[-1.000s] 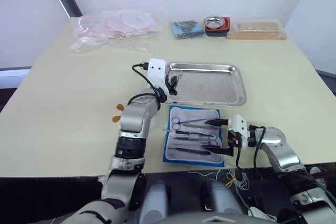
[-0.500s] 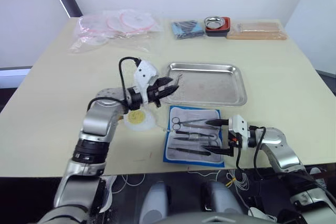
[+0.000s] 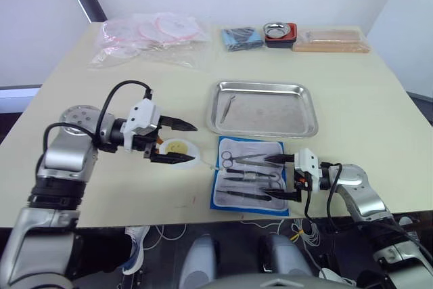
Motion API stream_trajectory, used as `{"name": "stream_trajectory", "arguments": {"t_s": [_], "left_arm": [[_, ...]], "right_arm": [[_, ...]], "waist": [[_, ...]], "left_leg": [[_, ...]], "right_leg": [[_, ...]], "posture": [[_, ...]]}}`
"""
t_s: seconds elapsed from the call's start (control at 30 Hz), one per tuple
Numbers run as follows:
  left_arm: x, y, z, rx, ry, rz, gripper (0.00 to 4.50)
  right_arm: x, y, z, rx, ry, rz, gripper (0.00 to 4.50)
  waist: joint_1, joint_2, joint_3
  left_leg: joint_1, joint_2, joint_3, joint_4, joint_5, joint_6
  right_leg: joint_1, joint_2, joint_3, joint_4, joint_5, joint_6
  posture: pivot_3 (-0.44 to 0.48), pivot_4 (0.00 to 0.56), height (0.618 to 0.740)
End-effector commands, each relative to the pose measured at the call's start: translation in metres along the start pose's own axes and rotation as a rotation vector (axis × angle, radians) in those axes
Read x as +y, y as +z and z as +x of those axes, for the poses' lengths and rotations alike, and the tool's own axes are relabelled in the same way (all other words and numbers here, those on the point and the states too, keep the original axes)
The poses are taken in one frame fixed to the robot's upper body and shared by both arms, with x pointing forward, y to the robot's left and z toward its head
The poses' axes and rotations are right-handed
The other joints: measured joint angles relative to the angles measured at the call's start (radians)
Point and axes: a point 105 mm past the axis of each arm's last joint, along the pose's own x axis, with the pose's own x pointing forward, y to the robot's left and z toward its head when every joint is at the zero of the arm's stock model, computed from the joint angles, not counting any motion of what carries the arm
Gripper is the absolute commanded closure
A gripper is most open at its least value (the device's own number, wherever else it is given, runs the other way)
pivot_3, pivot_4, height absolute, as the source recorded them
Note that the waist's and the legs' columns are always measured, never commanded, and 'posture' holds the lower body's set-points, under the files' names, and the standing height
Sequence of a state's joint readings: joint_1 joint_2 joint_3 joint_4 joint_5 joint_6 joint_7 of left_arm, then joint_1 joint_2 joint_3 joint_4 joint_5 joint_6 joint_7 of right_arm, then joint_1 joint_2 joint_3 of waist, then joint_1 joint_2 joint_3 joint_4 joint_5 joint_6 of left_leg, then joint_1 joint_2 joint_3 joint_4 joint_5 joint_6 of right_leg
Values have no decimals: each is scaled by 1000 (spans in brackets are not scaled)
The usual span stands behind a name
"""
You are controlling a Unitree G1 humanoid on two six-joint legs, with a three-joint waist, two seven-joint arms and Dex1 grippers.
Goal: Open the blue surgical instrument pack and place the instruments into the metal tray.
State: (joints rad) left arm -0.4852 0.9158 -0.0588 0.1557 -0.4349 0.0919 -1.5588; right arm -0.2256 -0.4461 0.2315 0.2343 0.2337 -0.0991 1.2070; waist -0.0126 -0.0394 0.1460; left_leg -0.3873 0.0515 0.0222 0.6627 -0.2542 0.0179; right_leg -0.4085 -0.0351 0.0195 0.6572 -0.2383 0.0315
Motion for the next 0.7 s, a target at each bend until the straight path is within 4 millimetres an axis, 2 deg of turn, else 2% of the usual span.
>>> {"name": "stream_trajectory", "arguments": {"t_s": [0.03, 0.4, 0.7], "left_arm": [[-9, 12, -11, -12, -90, 45, 26], [-6, 19, -11, -40, -143, 31, 26], [1, 11, 8, -13, -140, 35, 26]], "right_arm": [[23, -44, -2, 135, 51, 153, 0], [21, -45, -3, 135, 35, 152, 0], [23, -46, -4, 139, 31, 155, 0]], "waist": [[0, 0, 0], [2, 1, 1], [5, 0, 0]], "left_leg": [[0, 0, 0, 0, 0, 0], [0, 1, 1, 0, 0, 0], [0, 1, 1, 0, 0, 0]], "right_leg": [[0, 0, 0, 0, 0, 0], [0, 1, 0, 0, -2, 3], [0, 1, 0, 1, -2, 3]], "posture": [[0, 150, 740], [0, 150, 740], [0, 150, 740]]}}
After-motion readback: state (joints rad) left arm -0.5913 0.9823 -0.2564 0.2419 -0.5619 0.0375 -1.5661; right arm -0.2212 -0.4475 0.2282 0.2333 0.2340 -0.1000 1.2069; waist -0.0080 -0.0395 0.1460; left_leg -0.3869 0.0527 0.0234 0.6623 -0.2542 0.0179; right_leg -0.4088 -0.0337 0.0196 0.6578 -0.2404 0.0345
